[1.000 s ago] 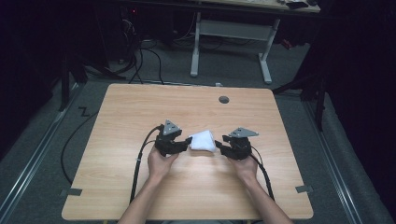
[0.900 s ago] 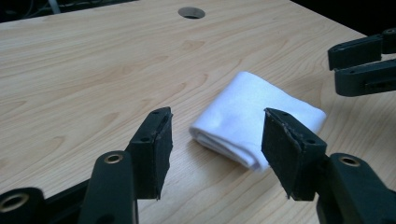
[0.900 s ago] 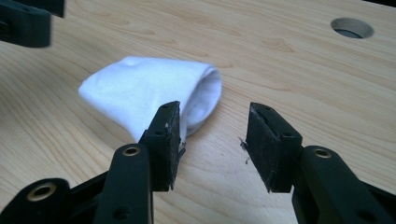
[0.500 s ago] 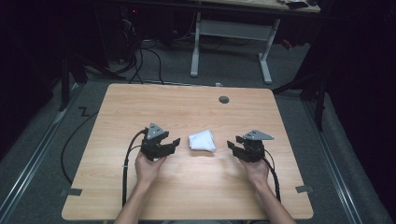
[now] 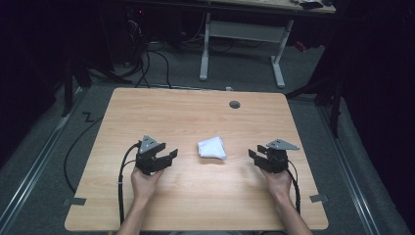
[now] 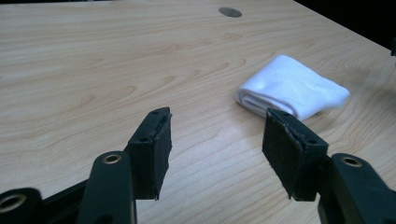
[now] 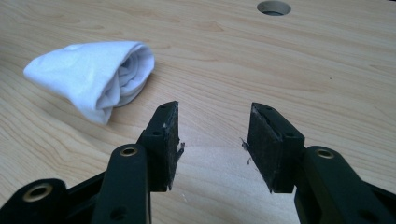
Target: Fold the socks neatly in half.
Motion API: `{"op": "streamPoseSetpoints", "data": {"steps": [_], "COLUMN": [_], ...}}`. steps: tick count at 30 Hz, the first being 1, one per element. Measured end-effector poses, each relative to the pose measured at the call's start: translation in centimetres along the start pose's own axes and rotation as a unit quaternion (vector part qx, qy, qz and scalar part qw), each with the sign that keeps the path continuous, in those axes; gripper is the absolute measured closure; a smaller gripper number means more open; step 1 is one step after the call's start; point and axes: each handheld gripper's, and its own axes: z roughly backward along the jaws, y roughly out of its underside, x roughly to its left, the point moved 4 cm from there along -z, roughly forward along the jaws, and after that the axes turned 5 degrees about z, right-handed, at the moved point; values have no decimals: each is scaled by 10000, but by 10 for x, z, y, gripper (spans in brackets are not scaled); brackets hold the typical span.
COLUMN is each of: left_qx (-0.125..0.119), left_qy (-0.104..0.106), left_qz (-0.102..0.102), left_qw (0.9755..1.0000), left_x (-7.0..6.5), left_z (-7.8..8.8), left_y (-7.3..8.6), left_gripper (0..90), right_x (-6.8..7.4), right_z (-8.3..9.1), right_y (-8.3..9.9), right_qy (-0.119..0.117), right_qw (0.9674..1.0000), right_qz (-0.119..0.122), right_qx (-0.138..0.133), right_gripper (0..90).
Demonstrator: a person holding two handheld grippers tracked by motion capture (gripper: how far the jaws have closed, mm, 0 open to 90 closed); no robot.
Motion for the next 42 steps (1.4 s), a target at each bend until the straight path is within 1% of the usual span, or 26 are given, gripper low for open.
{"op": "streamPoseSetpoints", "data": {"steps": [2,6,7,9,11,12,16,20,24,29,32,35,41,42], "left_qx": [10,136,202,252,287,305,384,480,540,532,601,619,648,645], "left_qy": [-48,-151,-179,-273,-302,-329,-451,-685,-846,-885,-911,-946,-968,-961], "left_qz": [18,99,99,57,119,152,402,514,554,556,519,467,443,446], "left_qw": [10000,9997,9996,9993,9991,9989,9974,9952,9934,9931,9927,9925,9922,9923], "left_x": [3,10,12,15,19,21,33,47,55,55,55,54,53,53], "left_z": [1,2,2,1,1,1,2,5,5,4,3,2,1,1], "left_y": [3,12,14,17,20,21,29,37,42,42,43,43,43,43], "left_gripper": [424,423,422,419,419,419,439,439,437,433,430,426,416,415], "right_x": [-2,-6,-7,-9,-11,-13,-19,-25,-28,-33,-33,-34,-37,-37], "right_z": [1,2,2,2,2,2,4,5,5,5,4,2,0,0], "right_y": [3,8,10,13,17,18,23,32,39,42,44,46,52,53], "right_qy": [22,69,90,131,175,199,320,397,470,510,530,586,626,645], "right_qw": [10000,9999,9999,9997,9995,9995,9989,9981,9973,9966,9962,9953,9948,9951], "right_qz": [-36,-88,-102,-114,-177,-161,-160,-266,-295,-290,-278,-240,-273,-246], "right_qx": [30,59,88,151,200,208,315,390,473,572,640,728,754,712], "right_gripper": [534,527,526,525,525,525,520,519,512,500,491,485,487,491]}}
